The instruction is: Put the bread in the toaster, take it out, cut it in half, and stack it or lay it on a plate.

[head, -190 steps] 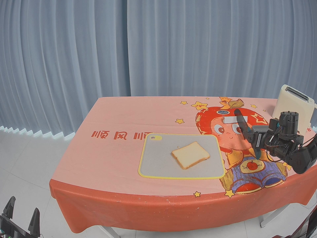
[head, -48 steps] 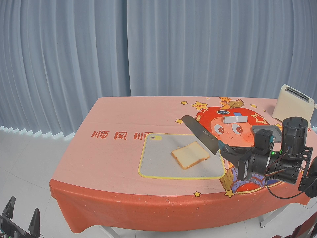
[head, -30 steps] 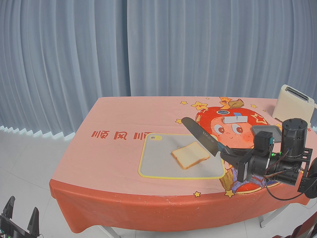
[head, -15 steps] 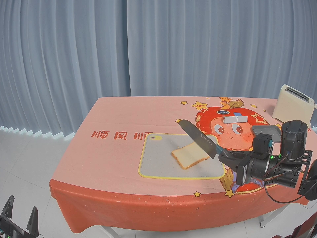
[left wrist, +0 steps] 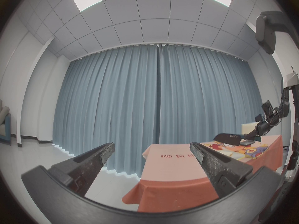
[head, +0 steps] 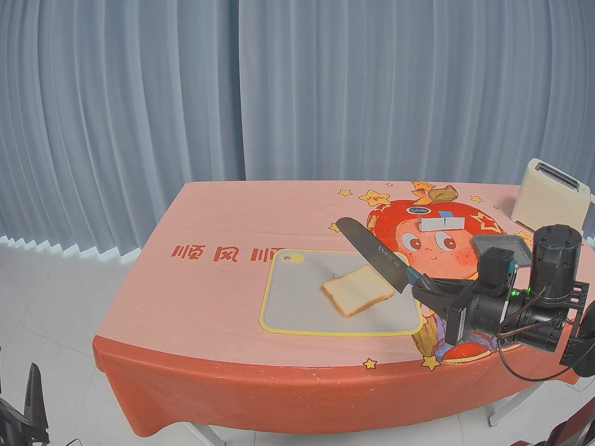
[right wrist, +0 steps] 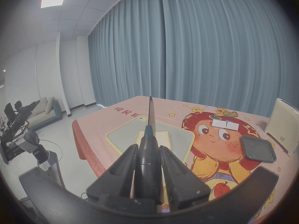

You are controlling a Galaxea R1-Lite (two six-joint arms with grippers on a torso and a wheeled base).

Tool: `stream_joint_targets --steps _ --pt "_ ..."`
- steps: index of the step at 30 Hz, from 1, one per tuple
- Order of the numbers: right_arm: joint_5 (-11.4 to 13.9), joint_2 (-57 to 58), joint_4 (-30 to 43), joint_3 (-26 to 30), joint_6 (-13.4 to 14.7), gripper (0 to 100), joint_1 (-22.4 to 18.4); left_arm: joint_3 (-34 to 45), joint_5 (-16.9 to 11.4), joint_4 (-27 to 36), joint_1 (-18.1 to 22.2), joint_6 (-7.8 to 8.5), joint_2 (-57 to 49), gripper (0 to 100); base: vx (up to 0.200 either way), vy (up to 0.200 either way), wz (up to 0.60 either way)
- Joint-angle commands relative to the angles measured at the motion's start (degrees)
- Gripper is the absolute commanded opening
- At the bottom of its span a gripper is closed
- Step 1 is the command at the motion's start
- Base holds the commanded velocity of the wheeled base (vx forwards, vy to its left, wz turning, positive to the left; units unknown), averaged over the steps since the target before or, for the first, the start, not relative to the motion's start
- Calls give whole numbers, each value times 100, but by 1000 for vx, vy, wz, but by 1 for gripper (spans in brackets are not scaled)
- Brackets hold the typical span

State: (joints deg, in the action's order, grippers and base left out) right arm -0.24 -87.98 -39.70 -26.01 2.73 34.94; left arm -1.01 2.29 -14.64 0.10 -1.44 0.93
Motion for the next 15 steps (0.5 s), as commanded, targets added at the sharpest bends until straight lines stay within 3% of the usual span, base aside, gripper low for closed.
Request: stream_joint_targets --steps 1,6,15 --pt "-11 53 -46 61 -1 0 4 101 8 128 8 47 -40 100 0 0 0" --pt "-2 26 -46 44 -1 0 -5 75 -18 -136 -19 100 22 100 0 0 0" --pt "86 70 -64 79 114 0 13 -22 -229 -1876 -27 153 1841 100 0 0 0"
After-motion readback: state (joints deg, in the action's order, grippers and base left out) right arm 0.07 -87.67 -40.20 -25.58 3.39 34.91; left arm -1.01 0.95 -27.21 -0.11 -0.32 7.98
